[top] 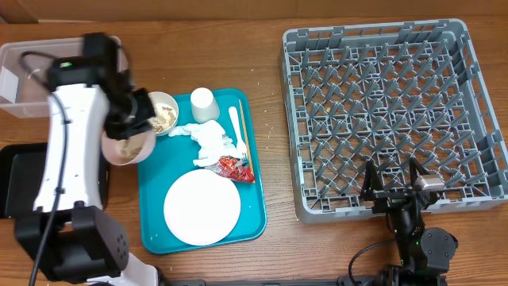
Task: Sort waste into correct bins and load items into the dishwasher rack
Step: 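Lift the pink bowl and move it over the black tray, then tip the pink bowl to dump the rice onto the black tray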
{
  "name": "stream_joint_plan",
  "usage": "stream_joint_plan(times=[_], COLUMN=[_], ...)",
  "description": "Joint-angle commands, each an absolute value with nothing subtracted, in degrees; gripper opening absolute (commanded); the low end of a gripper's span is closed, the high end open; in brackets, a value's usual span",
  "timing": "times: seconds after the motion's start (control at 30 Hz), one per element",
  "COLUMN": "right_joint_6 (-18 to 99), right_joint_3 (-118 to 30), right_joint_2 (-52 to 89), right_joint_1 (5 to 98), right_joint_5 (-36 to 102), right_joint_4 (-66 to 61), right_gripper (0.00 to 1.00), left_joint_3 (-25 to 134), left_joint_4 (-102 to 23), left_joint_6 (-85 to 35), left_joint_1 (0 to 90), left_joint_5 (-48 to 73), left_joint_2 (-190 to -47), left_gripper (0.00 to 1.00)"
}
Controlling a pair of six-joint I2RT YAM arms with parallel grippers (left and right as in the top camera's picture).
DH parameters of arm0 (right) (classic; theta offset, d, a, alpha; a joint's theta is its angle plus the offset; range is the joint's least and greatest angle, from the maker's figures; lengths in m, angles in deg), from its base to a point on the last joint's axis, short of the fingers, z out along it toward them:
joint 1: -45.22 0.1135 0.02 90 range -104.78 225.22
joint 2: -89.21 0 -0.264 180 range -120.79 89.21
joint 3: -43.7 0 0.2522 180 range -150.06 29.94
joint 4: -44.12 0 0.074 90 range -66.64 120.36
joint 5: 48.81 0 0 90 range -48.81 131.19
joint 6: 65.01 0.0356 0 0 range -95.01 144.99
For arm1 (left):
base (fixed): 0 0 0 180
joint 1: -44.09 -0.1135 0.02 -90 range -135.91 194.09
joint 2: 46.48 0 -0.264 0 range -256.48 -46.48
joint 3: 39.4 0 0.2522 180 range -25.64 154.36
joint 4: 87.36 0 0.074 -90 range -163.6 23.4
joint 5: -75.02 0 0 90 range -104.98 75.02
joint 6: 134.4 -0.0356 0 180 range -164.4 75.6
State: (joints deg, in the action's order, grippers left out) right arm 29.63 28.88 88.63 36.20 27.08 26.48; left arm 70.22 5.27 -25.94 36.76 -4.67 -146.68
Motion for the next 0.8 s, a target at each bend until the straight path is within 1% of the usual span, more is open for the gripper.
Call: stream_joint_plan(times=[0.0,0.17,0.2,0.37,0.57,0.67,0.77], right_joint_6=[29.5,29.5,29.5,29.5,29.5,29.5,29.5], right_joint_3=[29.5,29.5,29.5,29.5,29.5,29.5,29.5], right_joint_2=[89.0,89.0,89.0,89.0,89.0,89.0,89.0], right_joint_1=[35.8,35.8,35.8,35.8,35.8,35.8,35.8], right_joint_5=[27.6,27.6,27.6,27.6,27.6,27.6,27.6], right_joint_4=[26.9,26.9,26.9,26.9,26.9,26.9,26.9], right_gripper=[1.0,1.0,1.0,1.0,1.0,1.0,1.0], left_joint_3=[71.1,69.3,67.7,61.2,54.4,53.0,52.1], left_joint_4=[5.4,2.3,0.9,-5.0,-12.4,-15.4,-18.7], left_joint_6=[-32.2,-36.0,-36.8,-37.1,-37.1,-37.1,-35.8], left_joint_1=[27.6,15.6,12.0,4.4,-2.9,-5.6,-8.3], left_joint_5=[4.6,18.0,21.7,31.1,35.1,40.1,41.7], left_joint_2=[-146.2,-146.2,-146.3,-146.5,-146.6,-146.6,-146.6], left_gripper=[0.04,0.04,0.04,0.04,0.04,0.04,0.04])
